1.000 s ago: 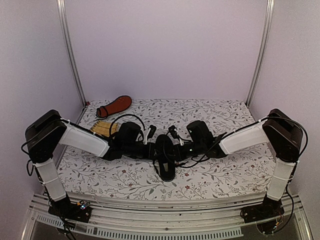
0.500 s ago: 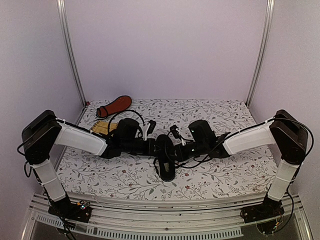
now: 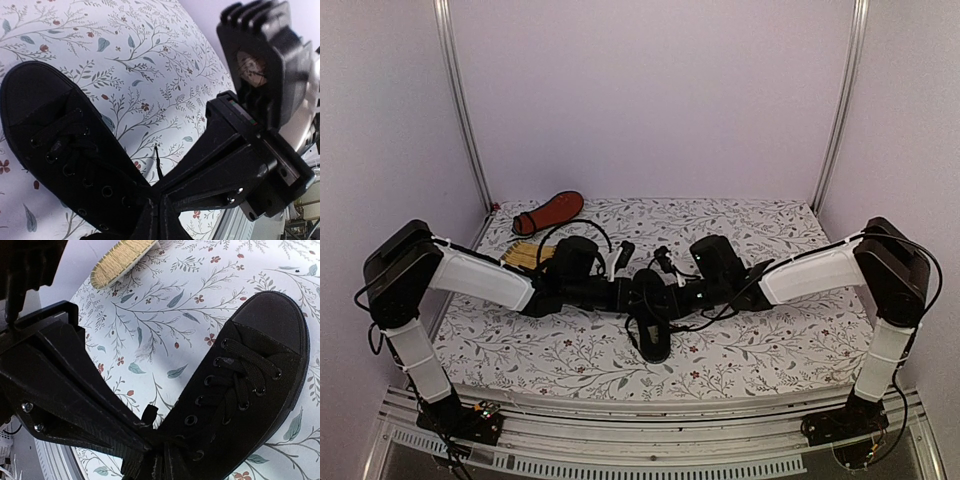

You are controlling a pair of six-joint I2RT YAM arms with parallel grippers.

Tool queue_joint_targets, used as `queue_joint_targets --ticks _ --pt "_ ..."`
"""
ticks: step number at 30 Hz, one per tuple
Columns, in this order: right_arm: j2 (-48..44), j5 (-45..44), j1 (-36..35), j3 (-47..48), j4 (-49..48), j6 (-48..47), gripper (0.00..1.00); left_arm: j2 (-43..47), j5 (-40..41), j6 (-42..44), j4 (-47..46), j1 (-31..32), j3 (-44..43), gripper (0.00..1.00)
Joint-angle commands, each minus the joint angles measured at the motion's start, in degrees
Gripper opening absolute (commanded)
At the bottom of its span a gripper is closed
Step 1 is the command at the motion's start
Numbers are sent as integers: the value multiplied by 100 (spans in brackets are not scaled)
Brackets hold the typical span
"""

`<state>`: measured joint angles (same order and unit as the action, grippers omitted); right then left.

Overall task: Tie the shoes
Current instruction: Cross the half-tied shoelace with the shoelace loop.

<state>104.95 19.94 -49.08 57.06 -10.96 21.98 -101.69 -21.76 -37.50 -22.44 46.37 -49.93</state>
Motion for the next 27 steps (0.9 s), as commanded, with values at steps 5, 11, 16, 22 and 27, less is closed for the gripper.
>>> queue_joint_targets --ticks 5,11,16,22,27 --pt "369 -48 -23 419 -18 -97 2 84 -121 124 -161 -60 -104 0" --pt "639 -8 -23 438 -172 -60 2 97 -118 81 -247 -64 -111 0" --pt "783 -1 -24 441 -226 -38 2 59 -94 11 -341 -66 -109 0" --pt "657 -271 -21 229 -468 127 2 -105 -354 -100 -397 -32 -162 0" --pt "560 -289 -23 103 -752 295 2 -35 -401 -161 -393 35 104 0"
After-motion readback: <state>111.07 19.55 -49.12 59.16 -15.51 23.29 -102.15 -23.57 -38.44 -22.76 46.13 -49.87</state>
